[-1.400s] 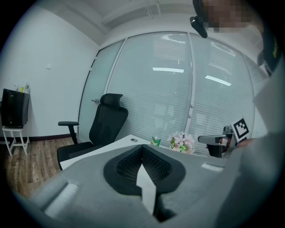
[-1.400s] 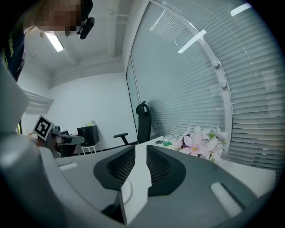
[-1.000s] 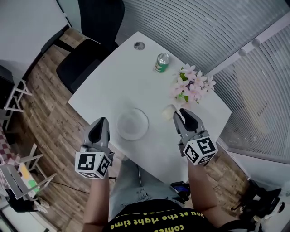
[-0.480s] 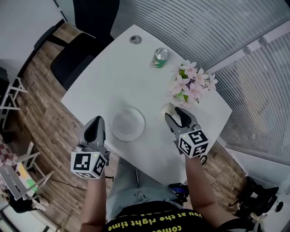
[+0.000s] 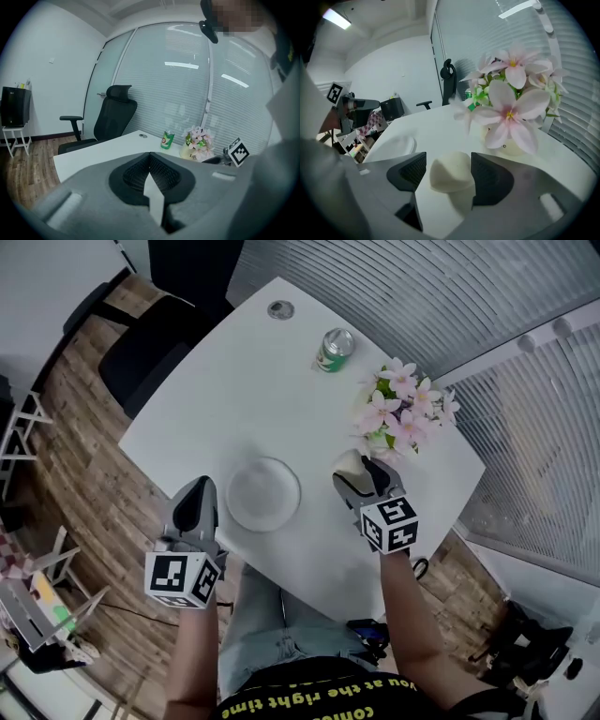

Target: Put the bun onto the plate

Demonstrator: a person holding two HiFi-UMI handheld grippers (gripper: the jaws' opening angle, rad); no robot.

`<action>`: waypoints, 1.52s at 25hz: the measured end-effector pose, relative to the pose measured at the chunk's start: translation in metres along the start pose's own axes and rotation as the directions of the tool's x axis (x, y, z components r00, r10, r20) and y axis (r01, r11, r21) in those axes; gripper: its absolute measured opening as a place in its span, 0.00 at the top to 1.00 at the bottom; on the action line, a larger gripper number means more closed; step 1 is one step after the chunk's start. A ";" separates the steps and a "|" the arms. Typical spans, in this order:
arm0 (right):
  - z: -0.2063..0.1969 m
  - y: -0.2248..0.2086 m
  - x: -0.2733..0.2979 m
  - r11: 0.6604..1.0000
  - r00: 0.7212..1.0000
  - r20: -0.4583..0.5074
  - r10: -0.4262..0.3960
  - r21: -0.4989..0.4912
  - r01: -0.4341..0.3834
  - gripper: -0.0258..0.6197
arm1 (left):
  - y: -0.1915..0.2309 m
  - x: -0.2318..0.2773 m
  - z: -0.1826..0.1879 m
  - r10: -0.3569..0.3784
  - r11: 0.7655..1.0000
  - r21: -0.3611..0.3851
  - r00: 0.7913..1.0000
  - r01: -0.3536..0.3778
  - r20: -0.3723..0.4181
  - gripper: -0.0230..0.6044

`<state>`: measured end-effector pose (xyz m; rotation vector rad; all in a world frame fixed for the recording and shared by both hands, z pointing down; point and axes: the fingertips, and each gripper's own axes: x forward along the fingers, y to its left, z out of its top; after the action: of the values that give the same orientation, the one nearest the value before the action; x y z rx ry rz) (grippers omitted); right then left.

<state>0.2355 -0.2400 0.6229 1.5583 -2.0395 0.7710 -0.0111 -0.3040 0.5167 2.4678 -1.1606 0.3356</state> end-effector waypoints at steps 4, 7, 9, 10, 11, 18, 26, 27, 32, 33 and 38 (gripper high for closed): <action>-0.008 -0.001 0.007 1.000 1.000 -0.029 0.000 -0.007 0.000 0.44 | 0.001 0.002 -0.003 0.001 1.000 -0.006 1.000 -0.001 -0.004 0.96; -0.013 -0.004 0.011 1.000 0.999 -0.050 -0.006 -0.017 0.005 0.42 | 0.003 0.003 -0.005 0.007 1.000 -0.009 1.000 -0.007 -0.005 0.96; -0.018 -0.005 0.015 1.000 0.998 -0.066 -0.006 -0.024 0.005 0.41 | 0.005 0.003 -0.006 0.008 1.000 -0.009 1.000 -0.008 -0.009 0.96; -0.019 -0.004 0.016 1.000 0.997 -0.071 -0.006 -0.025 0.004 0.40 | 0.005 0.003 -0.007 0.009 1.000 -0.010 1.000 -0.010 -0.011 0.96; -0.020 -0.003 0.018 1.000 0.997 -0.075 -0.006 -0.027 0.004 0.40 | 0.006 0.003 -0.007 0.011 1.000 -0.012 1.000 -0.011 -0.012 0.96; -0.029 -0.002 0.026 0.994 0.990 -0.136 -0.033 -0.109 0.018 0.37 | 0.012 0.004 -0.008 0.015 1.000 -0.014 1.000 -0.015 -0.014 0.96; -0.031 -0.002 0.028 0.994 0.987 -0.156 -0.029 -0.111 0.012 0.36 | 0.016 0.003 -0.013 0.016 1.000 -0.019 1.000 -0.016 -0.022 0.96; -0.031 -0.003 0.028 0.994 0.987 -0.157 -0.029 -0.110 0.012 0.36 | 0.016 0.003 -0.014 0.015 1.000 -0.019 1.000 -0.015 -0.024 0.96; -0.029 -0.003 0.027 0.995 0.989 -0.145 -0.033 -0.094 0.019 0.36 | 0.016 0.002 -0.014 0.009 1.000 -0.013 1.000 -0.009 -0.022 0.96; -0.028 -0.003 0.027 0.996 0.990 -0.140 -0.033 -0.087 0.021 0.36 | 0.016 0.002 -0.013 0.007 1.000 -0.011 1.000 -0.007 -0.021 0.96; -0.019 -0.003 0.024 0.997 0.994 -0.102 -0.042 -0.070 0.035 0.36 | 0.018 0.000 -0.012 0.011 1.000 -0.017 1.000 -0.011 -0.017 0.96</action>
<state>0.2324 -0.2449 0.6528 1.4848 -1.9353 0.7444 -0.0259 -0.3097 0.5316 2.4403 -1.1656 0.3479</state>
